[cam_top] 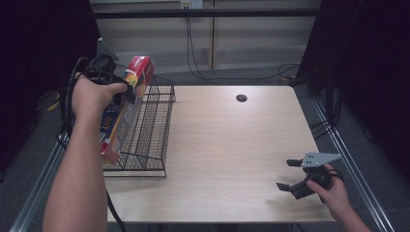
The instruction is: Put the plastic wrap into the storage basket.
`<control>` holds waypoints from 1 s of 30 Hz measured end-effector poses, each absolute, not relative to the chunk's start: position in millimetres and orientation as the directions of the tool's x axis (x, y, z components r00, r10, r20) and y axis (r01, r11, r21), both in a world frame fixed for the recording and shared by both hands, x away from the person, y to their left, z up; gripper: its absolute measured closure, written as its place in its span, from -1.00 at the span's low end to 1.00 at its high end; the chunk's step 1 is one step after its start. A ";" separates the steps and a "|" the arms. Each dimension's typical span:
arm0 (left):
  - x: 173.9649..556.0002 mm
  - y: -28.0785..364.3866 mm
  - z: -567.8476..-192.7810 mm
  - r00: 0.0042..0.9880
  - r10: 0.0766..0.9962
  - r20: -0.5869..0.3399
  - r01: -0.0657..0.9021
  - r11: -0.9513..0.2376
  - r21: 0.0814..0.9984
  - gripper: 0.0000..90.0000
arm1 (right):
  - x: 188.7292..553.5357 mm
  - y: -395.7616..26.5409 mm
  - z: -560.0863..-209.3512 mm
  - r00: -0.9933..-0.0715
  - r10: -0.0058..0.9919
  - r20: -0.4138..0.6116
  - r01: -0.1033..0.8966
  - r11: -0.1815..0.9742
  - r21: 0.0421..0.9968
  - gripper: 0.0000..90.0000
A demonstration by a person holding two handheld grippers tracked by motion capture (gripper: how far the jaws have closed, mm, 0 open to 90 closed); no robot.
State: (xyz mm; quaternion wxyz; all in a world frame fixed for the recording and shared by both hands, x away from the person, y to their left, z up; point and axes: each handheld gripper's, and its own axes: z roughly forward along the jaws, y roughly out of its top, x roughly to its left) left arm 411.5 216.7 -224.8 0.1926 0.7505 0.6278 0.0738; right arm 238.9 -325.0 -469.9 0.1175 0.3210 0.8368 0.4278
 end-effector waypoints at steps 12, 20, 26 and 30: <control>414.4 224.3 -229.4 0.189 0.973 -0.129 0.917 -0.128 0.378 -0.02 | 239.4 -325.1 -470.9 -0.767 0.636 0.082 0.440 0.428 0.790 -0.94; 414.4 232.0 -229.3 0.172 0.977 -0.124 0.920 -0.115 0.375 -0.02 | 239.7 -323.7 -471.9 -0.770 0.633 0.083 0.440 0.432 0.787 -0.94; 415.1 237.3 -231.3 0.166 0.978 -0.123 0.922 -0.110 0.372 -0.02 | 239.9 -323.2 -472.3 -0.770 0.632 0.085 0.443 0.434 0.785 -0.94; 415.6 241.2 -231.3 0.160 0.980 -0.118 0.921 -0.105 0.376 -0.02 | 240.1 -323.4 -472.3 -0.769 0.633 0.085 0.443 0.434 0.784 -0.94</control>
